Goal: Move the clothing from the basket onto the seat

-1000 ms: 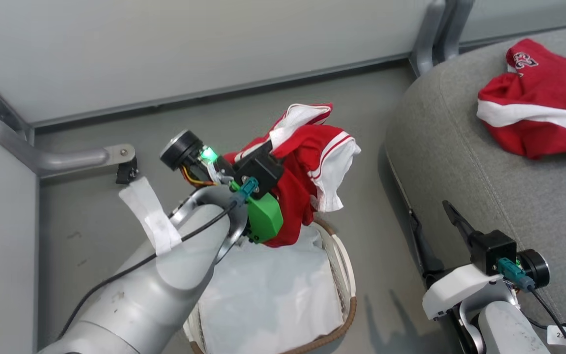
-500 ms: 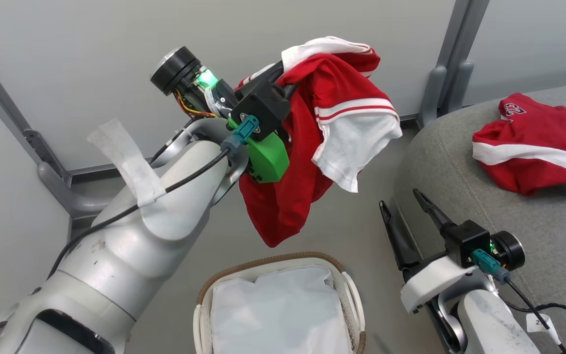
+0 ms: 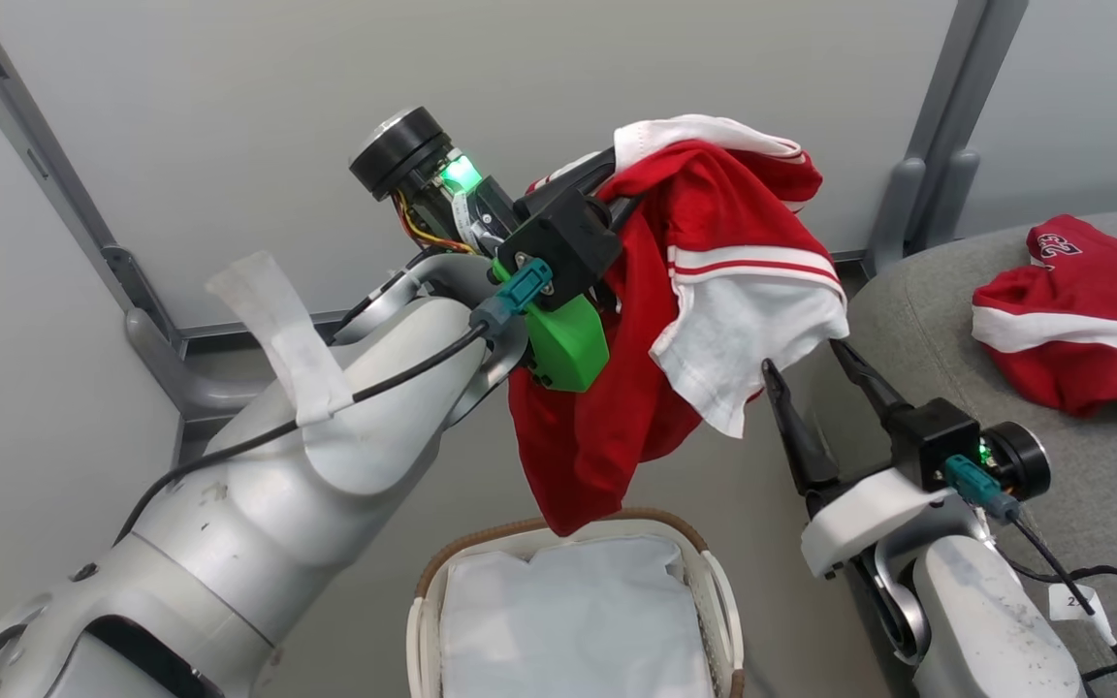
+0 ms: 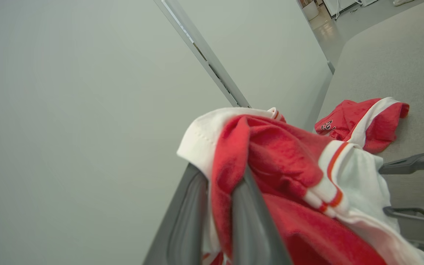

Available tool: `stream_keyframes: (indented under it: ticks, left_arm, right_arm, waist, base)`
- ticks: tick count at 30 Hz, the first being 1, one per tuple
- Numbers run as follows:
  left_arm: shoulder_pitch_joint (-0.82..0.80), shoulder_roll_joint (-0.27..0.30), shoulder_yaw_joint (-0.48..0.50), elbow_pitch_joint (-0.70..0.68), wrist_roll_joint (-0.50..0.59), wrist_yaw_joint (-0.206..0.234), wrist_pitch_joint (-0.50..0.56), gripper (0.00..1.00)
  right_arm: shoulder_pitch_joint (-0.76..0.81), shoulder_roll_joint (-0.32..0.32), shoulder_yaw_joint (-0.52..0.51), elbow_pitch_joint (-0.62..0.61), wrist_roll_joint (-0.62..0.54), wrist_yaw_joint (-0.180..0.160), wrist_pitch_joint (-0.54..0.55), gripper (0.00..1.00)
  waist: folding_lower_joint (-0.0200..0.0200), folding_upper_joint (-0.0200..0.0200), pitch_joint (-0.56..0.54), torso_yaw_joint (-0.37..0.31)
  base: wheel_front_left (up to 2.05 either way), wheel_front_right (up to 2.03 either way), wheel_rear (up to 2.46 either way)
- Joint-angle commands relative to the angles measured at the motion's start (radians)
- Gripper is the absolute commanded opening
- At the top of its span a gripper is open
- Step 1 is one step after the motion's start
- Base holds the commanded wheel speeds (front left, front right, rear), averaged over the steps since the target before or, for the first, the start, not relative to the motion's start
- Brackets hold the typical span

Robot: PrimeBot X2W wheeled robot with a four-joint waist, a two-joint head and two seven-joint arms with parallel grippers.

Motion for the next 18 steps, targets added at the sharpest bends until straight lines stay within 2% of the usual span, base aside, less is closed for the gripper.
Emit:
stream_keyframes:
  ticks: [1,6,18]
  left_arm:
    - [0.002,0.007,-0.002,-0.012,-0.008,0.001,-0.001,0.0]
    - [0.022,0.02,-0.019,-0.06,-0.009,0.001,-0.001,0.0]
    - [0.045,0.037,-0.05,-0.135,-0.021,0.002,-0.001,0.0]
  right_arm:
    - [-0.004,-0.004,-0.017,0.002,0.005,-0.001,-0.002,1.0]
    - [-0.012,-0.003,-0.023,-0.005,0.021,-0.001,-0.002,1.0]
    - [-0.081,-0.066,0.131,0.04,0.183,-0.001,-0.002,1.0]
  waist:
    - [0.0001,0.0,-0.003,0.009]
    - [0.0001,0.0,-0.006,0.021]
    - [0.0001,0.0,0.0,0.034]
  base:
    - [0.0,0.0,0.0]
    - [0.0,0.0,0.0]
    - [0.0,0.0,0.0]
